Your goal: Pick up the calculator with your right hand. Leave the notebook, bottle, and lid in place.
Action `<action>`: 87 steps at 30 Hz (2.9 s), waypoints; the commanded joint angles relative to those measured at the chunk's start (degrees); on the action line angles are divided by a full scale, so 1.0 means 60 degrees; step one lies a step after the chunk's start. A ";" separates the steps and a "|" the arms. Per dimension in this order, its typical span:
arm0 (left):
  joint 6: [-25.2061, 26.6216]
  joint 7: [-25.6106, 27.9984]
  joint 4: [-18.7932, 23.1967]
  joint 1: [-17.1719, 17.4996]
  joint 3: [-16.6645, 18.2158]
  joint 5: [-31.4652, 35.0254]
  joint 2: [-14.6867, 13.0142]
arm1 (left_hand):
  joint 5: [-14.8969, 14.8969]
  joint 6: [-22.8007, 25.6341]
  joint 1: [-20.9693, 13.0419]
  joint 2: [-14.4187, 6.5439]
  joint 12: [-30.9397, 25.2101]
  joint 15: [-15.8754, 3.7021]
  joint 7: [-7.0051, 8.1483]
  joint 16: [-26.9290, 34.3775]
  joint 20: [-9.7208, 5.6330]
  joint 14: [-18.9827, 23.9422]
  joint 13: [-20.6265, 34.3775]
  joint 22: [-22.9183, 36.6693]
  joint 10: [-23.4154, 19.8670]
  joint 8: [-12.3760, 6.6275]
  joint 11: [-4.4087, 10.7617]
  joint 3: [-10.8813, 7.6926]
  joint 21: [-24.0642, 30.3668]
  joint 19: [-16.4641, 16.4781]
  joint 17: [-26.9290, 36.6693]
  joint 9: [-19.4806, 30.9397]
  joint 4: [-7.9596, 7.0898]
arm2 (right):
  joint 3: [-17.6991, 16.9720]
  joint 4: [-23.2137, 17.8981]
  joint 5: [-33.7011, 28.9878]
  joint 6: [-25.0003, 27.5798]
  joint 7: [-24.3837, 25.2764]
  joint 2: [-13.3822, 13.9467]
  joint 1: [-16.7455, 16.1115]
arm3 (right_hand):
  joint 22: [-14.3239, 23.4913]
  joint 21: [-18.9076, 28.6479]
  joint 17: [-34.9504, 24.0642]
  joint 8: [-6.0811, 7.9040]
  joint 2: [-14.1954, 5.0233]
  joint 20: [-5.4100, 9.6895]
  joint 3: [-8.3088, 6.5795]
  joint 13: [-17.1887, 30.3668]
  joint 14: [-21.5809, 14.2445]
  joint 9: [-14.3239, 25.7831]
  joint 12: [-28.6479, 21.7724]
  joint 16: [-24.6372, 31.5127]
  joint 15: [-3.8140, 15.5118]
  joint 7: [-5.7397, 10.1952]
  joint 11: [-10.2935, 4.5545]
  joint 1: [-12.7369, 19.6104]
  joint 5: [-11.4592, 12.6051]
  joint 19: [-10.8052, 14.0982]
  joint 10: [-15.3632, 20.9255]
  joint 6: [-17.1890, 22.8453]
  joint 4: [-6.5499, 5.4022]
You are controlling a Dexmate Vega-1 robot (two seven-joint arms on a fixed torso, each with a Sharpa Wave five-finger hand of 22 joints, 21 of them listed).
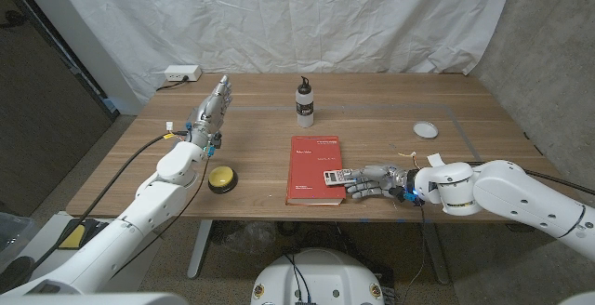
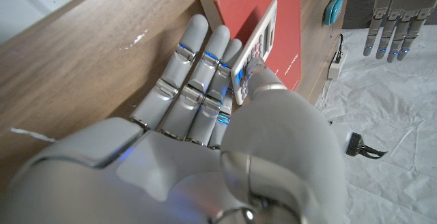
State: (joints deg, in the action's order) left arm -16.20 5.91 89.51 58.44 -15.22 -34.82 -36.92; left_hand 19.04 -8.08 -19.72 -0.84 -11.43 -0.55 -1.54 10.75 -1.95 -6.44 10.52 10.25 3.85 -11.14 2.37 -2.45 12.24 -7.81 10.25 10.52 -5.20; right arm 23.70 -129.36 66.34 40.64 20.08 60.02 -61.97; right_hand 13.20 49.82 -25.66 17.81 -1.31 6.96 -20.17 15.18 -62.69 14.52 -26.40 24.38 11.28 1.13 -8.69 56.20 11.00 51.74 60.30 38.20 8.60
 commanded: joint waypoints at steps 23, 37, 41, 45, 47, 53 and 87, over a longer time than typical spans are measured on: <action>0.0279 0.0412 0.0612 0.0167 -0.0012 0.0249 -0.0054 | -0.0069 -0.0012 -0.0080 -0.0062 -0.0020 0.0037 0.0010 0.0005 -0.0230 -0.0008 0.0026 0.0053 0.0063 -0.0019 -0.0068 0.0112 -0.0049 0.0037 0.0047 0.0038 -0.0002 | -0.0674 -0.0041 -0.0046 -0.1204 -0.0268 0.0458 -0.1004 | 0.0104 0.0387 -0.0222 0.0294 -0.0233 0.0969 -0.0166 0.0156 -0.0256 0.0224 -0.0024 0.0152 0.0283 0.0202 -0.0106 0.0774 -0.0064 0.0069 0.0286 0.0607 0.0178; 0.0443 0.0638 0.1050 0.0409 0.0123 0.0320 -0.0207 | -0.0074 -0.0020 -0.0090 -0.0075 -0.0022 0.0040 0.0015 0.0003 -0.0228 -0.0013 0.0026 0.0053 0.0060 -0.0016 -0.0064 0.0141 -0.0052 0.0038 0.0047 0.0039 -0.0004 | -0.0835 -0.0172 -0.0221 -0.1534 -0.0206 0.0557 -0.1305 | 0.0144 0.0532 -0.0310 0.0329 -0.0260 0.0963 -0.0165 0.0202 -0.0377 0.0292 -0.0047 0.0228 0.0274 0.0223 -0.0140 0.0951 -0.0104 0.0072 0.0381 0.0682 0.0164; 0.0436 0.0669 0.1126 0.0490 0.0162 0.0327 -0.0228 | -0.0075 -0.0017 -0.0093 -0.0077 -0.0019 0.0038 0.0022 0.0004 -0.0229 -0.0011 0.0026 0.0053 0.0067 -0.0017 -0.0060 0.0148 -0.0053 0.0039 0.0047 0.0039 -0.0003 | -0.0881 -0.0193 -0.0275 -0.1655 -0.0303 0.0581 -0.1355 | 0.0153 0.0566 -0.0323 0.0333 -0.0263 0.0963 -0.0167 0.0213 -0.0387 0.0308 -0.0057 0.0231 0.0274 0.0218 -0.0147 0.0992 -0.0111 0.0067 0.0415 0.0690 0.0163; 0.0438 0.0678 0.1186 0.0533 0.0188 0.0340 -0.0251 | -0.0076 -0.0009 -0.0097 -0.0080 -0.0016 0.0043 0.0018 0.0003 -0.0230 -0.0016 0.0026 0.0053 0.0077 -0.0020 -0.0062 0.0157 -0.0054 0.0038 0.0047 0.0039 -0.0003 | -0.0954 -0.0246 -0.0355 -0.1807 -0.0349 0.0611 -0.1436 | 0.0162 0.0599 -0.0340 0.0337 -0.0280 0.0961 -0.0165 0.0223 -0.0411 0.0324 -0.0052 0.0243 0.0269 0.0214 -0.0138 0.1014 -0.0118 0.0062 0.0412 0.0696 0.0147; 0.0451 0.0710 0.1223 0.0548 0.0198 0.0356 -0.0253 | -0.0076 -0.0008 -0.0099 -0.0082 -0.0017 0.0041 0.0016 0.0004 -0.0231 -0.0012 0.0026 0.0053 0.0074 -0.0020 -0.0048 0.0160 -0.0054 0.0039 0.0047 0.0039 -0.0003 | -0.0982 -0.0311 -0.0374 -0.1774 -0.0284 0.0640 -0.1434 | 0.0167 0.0618 -0.0348 0.0337 -0.0290 0.0960 -0.0161 0.0229 -0.0425 0.0333 -0.0053 0.0249 0.0261 0.0249 -0.0141 0.1016 -0.0123 0.0060 0.0420 0.0696 0.0133; 0.0498 0.0732 0.1304 0.0590 0.0226 0.0362 -0.0280 | -0.0079 -0.0016 -0.0105 -0.0088 -0.0023 0.0047 0.0007 0.0003 -0.0229 -0.0015 0.0026 0.0053 0.0061 -0.0017 -0.0056 0.0173 -0.0056 0.0038 0.0047 0.0039 -0.0003 | -0.1093 -0.0398 -0.0465 -0.1923 -0.0277 0.0678 -0.1535 | 0.0182 0.0672 -0.0370 0.0338 -0.0286 0.0959 -0.0151 0.0246 -0.0434 0.0360 -0.0048 0.0252 0.0268 0.0238 -0.0150 0.1055 -0.0134 0.0046 0.0423 0.0693 0.0126; 0.0729 0.0861 0.1754 0.0910 0.0504 0.0380 -0.0539 | -0.0087 -0.0005 -0.0133 -0.0117 -0.0024 0.0042 0.0007 0.0005 -0.0240 -0.0012 0.0026 0.0053 0.0062 -0.0022 -0.0068 0.0232 -0.0060 0.0042 0.0046 0.0038 -0.0003 | -0.1547 -0.1017 -0.1125 -0.2323 -0.0486 0.0669 -0.1392 | 0.0247 0.0955 -0.0470 0.0352 -0.0363 0.0962 -0.0113 0.0340 -0.0519 0.0505 -0.0007 0.0262 0.0258 0.0222 -0.0130 0.1200 -0.0153 -0.0069 0.0414 0.0716 0.0057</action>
State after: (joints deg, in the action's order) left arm -11.90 10.95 99.56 63.34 -12.77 -32.56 -39.81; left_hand 18.61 -8.08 -20.25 -1.37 -11.43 -0.55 -1.54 10.75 -1.95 -6.44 10.52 10.25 3.85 -11.14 2.38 -1.41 12.24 -7.81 10.25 10.52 -5.12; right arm 15.26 -134.22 60.31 26.63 17.48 64.38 -71.18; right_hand 14.52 55.14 -28.30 19.52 -1.15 7.16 -20.79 16.94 -65.33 17.43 -26.27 25.67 12.47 2.66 -8.49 60.59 9.57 51.72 61.31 41.97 9.23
